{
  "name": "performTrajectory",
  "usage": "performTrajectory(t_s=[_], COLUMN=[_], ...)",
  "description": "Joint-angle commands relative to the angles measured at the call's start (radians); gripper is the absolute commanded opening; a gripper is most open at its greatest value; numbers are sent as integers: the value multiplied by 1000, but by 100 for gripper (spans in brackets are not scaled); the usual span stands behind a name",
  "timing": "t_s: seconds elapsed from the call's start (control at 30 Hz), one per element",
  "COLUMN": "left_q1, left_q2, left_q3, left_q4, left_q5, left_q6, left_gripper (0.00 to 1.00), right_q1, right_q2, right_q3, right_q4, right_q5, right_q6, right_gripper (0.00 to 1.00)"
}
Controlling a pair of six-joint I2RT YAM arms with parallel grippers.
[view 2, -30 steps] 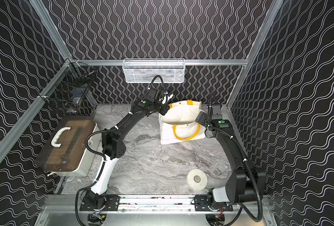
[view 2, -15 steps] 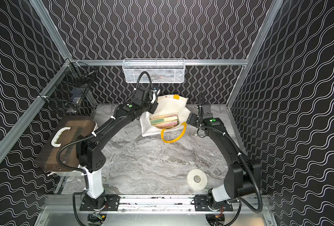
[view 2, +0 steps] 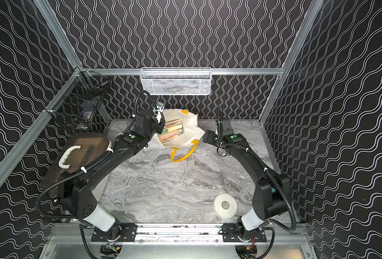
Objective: Take out the folding fans from the tote bags
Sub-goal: Adjust the canvas bag at the center of the board.
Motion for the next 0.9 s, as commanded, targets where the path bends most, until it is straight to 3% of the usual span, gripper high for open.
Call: performTrajectory(t_s=[0.0, 0.23, 0.5, 0.67, 0.87], left_q1=[-6, -45, -138, -200, -227], left_q2=[-50, -119, -189, -207, -216], left_q3=[-46, -212, -406, -488, -492], left_q4=[167, 213, 292, 384, 468], left_q5=[38, 29, -69, -154, -218], left_q6=[-47, -87, -124, -116, -75], left_gripper=[0, 0, 0, 0, 0], right_q1=[5, 34, 226, 276, 307], right_q2=[-37, -111, -134, -130, -155], right_q3=[7, -33, -134, -143, -51], right_q4=[-24, -19, 203, 247, 107], right_q5=[8, -79, -169, -136, 70], right_q6=[-18, 19, 114, 111, 62], right_gripper=[92, 89, 79, 76, 76])
